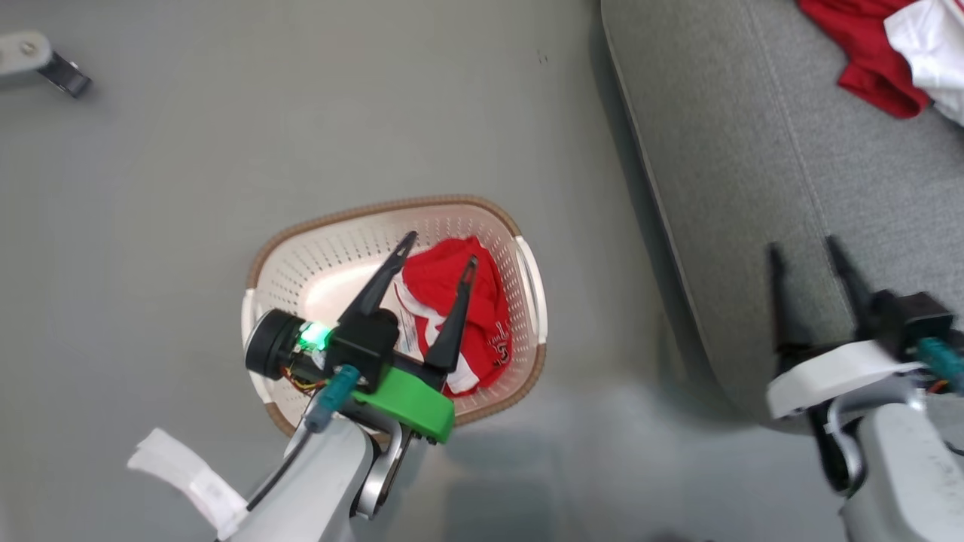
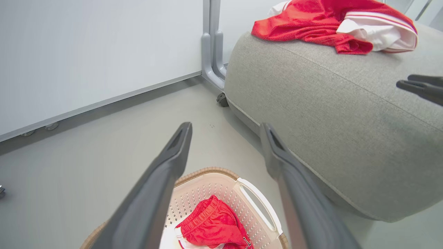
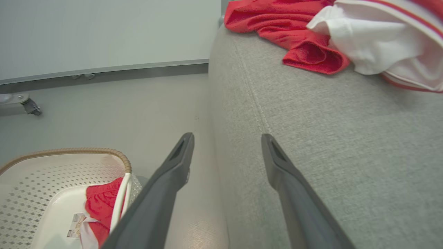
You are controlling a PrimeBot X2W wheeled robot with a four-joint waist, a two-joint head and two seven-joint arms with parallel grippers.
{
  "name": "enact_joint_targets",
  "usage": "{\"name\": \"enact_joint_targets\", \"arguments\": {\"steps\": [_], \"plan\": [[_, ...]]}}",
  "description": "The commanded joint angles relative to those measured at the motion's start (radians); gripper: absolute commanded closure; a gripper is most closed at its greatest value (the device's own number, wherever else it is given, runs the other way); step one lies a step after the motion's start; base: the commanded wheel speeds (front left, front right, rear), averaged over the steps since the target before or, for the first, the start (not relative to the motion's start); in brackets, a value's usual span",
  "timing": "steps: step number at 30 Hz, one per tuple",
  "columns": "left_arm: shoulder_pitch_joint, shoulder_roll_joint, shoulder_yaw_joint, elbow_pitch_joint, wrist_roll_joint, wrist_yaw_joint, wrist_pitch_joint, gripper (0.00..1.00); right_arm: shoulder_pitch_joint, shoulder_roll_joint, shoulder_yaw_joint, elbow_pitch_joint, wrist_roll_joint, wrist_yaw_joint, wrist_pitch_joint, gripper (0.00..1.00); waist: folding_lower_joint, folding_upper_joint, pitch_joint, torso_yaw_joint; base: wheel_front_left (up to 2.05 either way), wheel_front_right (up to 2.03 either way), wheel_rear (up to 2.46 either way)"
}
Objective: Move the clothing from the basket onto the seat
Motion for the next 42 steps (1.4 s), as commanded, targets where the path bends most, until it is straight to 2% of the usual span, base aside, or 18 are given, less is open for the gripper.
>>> {"name": "enact_joint_targets", "arguments": {"steps": [1,4,10,14,19,26,31,39,42], "plan": [[0.048,-0.021,0.038,-0.01,-0.026,0.004,-0.004,0.0,0.018,-0.006,0.044,0.006,-0.006,-0.001,-0.004,0.0,0.0,0.0,-0.141,0.07,0.0,0.0,0.0],[0.118,-0.052,0.146,-0.023,-0.039,0.003,-0.004,0.0,0.026,0.01,0.135,0.014,-0.001,-0.001,-0.004,0.0,0.0,0.0,-0.209,0.111,0.0,0.0,0.0],[0.241,-0.08,0.295,-0.051,0.035,0.009,-0.004,0.0,0.061,0.034,0.242,0.001,0.017,-0.001,-0.003,0.0,0.0,0.0,-0.333,0.183,0.0,0.0,0.0],[0.337,-0.095,0.393,-0.104,0.072,0.013,-0.003,0.0,0.113,0.043,0.253,-0.042,0.025,-0.001,-0.003,0.0,0.0,0.0,-0.408,0.213,0.0,0.0,0.0],[0.465,-0.109,0.494,-0.19,0.111,-0.007,-0.003,0.0,0.189,0.055,0.228,-0.126,0.005,-0.001,-0.003,0.0,0.0,0.0,-0.481,0.217,0.0,0.0,0.0],[0.619,-0.129,0.568,-0.315,0.181,-0.061,-0.003,0.0,0.302,0.067,0.189,-0.253,0.001,-0.001,-0.003,0.0,0.0,0.0,-0.534,0.194,0.0,0.0,0.0],[0.698,-0.14,0.579,-0.381,0.213,-0.102,-0.003,0.0,0.39,0.073,0.161,-0.274,-0.019,-0.001,-0.003,0.0,0.0,0.0,-0.558,0.177,0.0,0.0,0.0],[0.771,-0.148,0.592,-0.409,0.218,-0.12,-0.003,0.0,0.44,0.072,0.161,-0.233,-0.042,-0.001,-0.003,0.0,0.0,0.0,-0.563,0.137,0.0,0.0,0.0],[0.773,-0.148,0.589,-0.402,0.208,-0.113,-0.003,0.0,0.436,0.074,0.156,-0.227,-0.045,-0.001,-0.003,0.0,0.0,0.0,-0.563,0.13,0.0,0.0,0.0]]}}
